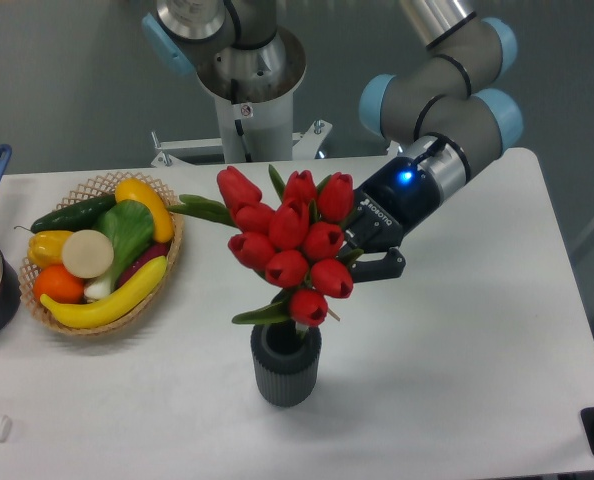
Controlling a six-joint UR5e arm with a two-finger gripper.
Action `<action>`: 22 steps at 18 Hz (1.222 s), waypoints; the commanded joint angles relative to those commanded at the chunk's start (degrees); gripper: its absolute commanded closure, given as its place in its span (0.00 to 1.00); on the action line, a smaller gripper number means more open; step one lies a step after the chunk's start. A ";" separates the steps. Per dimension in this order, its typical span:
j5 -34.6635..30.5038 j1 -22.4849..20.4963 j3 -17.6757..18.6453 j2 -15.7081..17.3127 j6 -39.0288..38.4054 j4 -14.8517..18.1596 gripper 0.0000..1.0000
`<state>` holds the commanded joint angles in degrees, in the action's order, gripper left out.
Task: Insert the flowers into the vase
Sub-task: 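Lower the tulip stems down into the vase opening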
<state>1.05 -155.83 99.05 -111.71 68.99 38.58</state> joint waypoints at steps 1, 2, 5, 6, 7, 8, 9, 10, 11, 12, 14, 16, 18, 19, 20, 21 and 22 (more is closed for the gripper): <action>0.00 0.26 0.09 -0.35 0.09 0.09 0.77; 0.00 0.35 0.09 -0.53 0.17 0.09 0.77; 0.00 0.88 0.70 -1.05 0.26 0.00 0.77; 0.00 0.88 1.05 -1.23 0.26 0.09 0.77; 0.00 0.88 1.49 -1.23 0.35 0.09 0.77; 0.00 0.80 2.10 -1.32 0.61 0.09 0.77; 0.00 0.71 2.54 -1.49 0.96 0.09 0.77; -0.17 0.62 2.90 -1.93 1.23 0.09 0.77; -0.26 0.53 3.42 -2.19 1.75 0.09 0.77; -0.26 0.44 3.60 -2.72 2.28 0.09 0.77; -0.35 0.36 4.30 -3.34 3.07 0.09 0.77; -0.61 0.44 4.57 -4.13 3.34 0.09 0.77; -0.88 0.44 4.66 -4.39 3.60 0.09 0.77; -0.97 0.44 4.83 -4.74 4.04 0.09 0.77; -0.97 0.44 5.18 -4.92 4.91 0.09 0.77; -0.97 0.44 5.62 -5.01 5.79 0.09 0.77; -0.97 0.44 6.41 -5.18 7.19 0.09 0.77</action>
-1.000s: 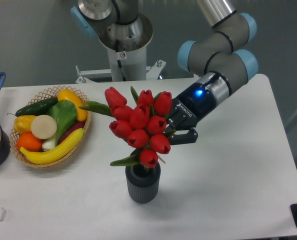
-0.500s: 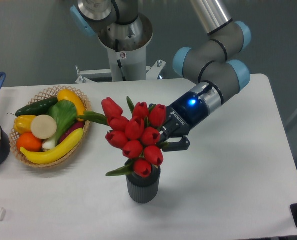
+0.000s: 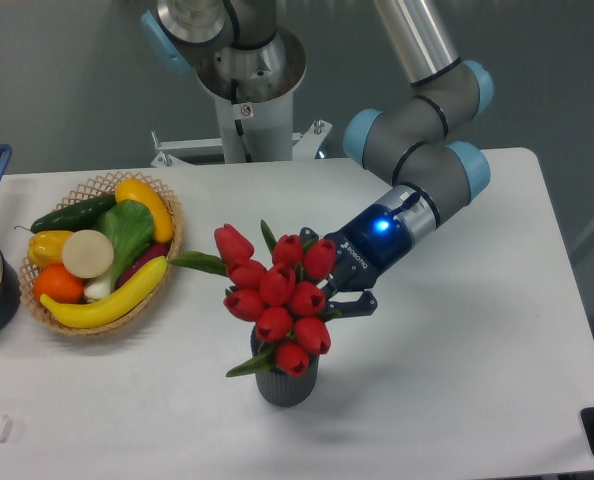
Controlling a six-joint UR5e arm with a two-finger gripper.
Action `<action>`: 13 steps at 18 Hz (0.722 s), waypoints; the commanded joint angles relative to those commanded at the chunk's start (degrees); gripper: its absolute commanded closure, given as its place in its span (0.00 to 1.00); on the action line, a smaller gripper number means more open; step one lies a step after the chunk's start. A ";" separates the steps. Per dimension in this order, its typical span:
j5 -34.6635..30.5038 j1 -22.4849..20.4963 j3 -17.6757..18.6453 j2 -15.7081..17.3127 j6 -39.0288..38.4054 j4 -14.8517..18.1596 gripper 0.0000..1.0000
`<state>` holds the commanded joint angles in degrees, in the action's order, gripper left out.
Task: Insert the flowers into the vase
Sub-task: 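Lower the tulip stems down into the vase opening, then open the gripper to release the tulip stems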
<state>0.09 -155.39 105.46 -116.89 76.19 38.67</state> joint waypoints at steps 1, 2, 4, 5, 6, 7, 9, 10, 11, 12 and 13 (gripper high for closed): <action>0.09 0.00 0.62 -0.18 0.97 0.00 0.77; 0.09 0.09 1.32 -0.09 1.85 0.00 0.77; 0.00 0.26 1.50 -0.18 2.30 0.00 0.77; 0.00 0.35 1.50 -0.35 2.39 0.00 0.77; -0.17 0.35 1.59 -0.53 2.47 0.09 0.77; -0.52 0.35 1.68 -0.88 2.48 0.00 0.77; -1.66 0.44 1.85 -1.06 2.48 0.00 0.75; -1.76 0.44 2.03 -1.06 2.48 0.09 0.73; -1.76 0.44 2.29 -1.14 2.48 0.09 0.73; -1.84 0.44 2.47 -1.23 2.48 0.00 0.73; -1.85 0.44 2.47 -1.75 2.56 0.00 0.73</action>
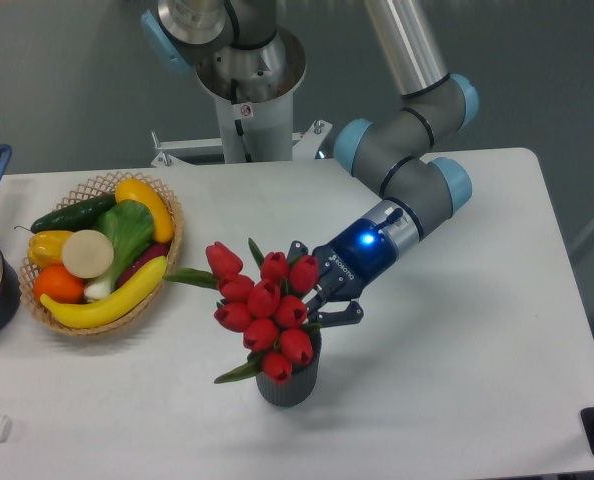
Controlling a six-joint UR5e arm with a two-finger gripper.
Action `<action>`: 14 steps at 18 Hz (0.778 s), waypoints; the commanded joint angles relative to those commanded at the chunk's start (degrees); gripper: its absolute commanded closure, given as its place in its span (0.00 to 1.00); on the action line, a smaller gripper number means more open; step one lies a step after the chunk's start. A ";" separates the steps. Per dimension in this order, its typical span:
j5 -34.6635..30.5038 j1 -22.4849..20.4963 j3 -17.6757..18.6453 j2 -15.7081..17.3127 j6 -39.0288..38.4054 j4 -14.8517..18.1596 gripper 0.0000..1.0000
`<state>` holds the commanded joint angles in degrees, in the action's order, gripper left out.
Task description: Insert the flowers into the vase
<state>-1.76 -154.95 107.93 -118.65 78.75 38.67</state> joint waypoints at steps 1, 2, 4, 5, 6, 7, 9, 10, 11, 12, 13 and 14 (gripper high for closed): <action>0.00 0.00 0.00 -0.53 0.09 0.00 0.73; 0.00 0.00 0.00 -0.71 0.61 0.00 0.72; 0.00 -0.26 0.00 -0.97 1.32 0.00 0.66; 0.00 -0.35 -0.09 -1.06 1.32 0.00 0.60; 0.00 -0.35 -0.35 -1.06 1.32 0.00 0.52; 0.00 -0.35 -0.35 -1.06 1.41 0.00 0.50; 0.00 -0.35 -0.53 -1.06 2.80 0.00 0.35; 0.00 -0.44 -0.53 -1.06 3.77 0.00 0.32; 0.00 -0.44 -0.53 -1.06 4.30 0.00 0.27; 0.00 -0.44 -0.61 -1.06 4.48 0.00 0.23; 0.00 -0.44 -0.70 -1.06 4.74 0.00 0.16; 0.00 -0.53 -0.96 -0.97 5.44 0.00 0.06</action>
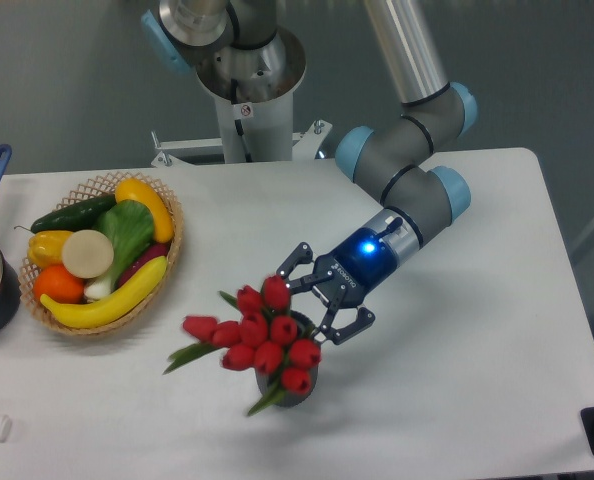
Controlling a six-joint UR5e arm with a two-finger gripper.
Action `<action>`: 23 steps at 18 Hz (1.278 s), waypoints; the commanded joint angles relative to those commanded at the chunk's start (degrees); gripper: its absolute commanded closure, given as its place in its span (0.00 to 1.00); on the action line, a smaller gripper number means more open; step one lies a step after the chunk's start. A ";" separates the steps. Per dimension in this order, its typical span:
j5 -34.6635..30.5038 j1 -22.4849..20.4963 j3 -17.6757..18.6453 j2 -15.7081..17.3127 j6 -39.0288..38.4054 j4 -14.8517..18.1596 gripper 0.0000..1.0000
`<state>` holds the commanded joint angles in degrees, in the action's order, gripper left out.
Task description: Insert the flowers into the vase
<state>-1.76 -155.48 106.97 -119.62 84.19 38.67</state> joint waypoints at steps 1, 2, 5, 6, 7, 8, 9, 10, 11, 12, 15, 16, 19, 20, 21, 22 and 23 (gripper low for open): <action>0.00 0.00 0.00 0.00 0.88 0.00 0.00; -0.09 -0.26 0.08 0.17 1.41 0.00 0.00; -2.01 -0.79 0.00 0.88 2.11 -0.09 0.00; -4.46 -1.31 0.00 1.92 2.20 -0.09 0.00; -6.92 -1.67 0.08 3.24 2.20 -0.09 0.00; -9.47 -1.84 0.43 4.56 2.12 -0.09 0.00; -11.84 -2.02 0.96 5.96 2.03 -0.09 0.00; -14.04 -2.63 1.23 7.28 2.03 -0.09 0.00; -16.41 -3.16 1.31 8.86 1.94 0.09 0.00; -19.05 -3.43 1.32 10.62 1.51 0.00 0.00; -29.50 -6.41 0.96 15.89 1.50 0.09 0.00; -33.79 -7.46 1.23 18.08 1.50 0.17 0.00; -46.20 -9.75 0.62 22.75 -0.42 0.62 0.00; -48.41 -10.97 -0.78 23.29 -2.69 0.62 0.00; -50.52 -12.38 -2.36 23.73 -4.37 0.79 0.00; -52.63 -13.44 -3.85 24.08 -5.08 0.97 0.00; -54.91 -13.88 -4.83 24.43 -5.26 1.75 0.00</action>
<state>-56.67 -169.36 102.14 -95.19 78.93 40.42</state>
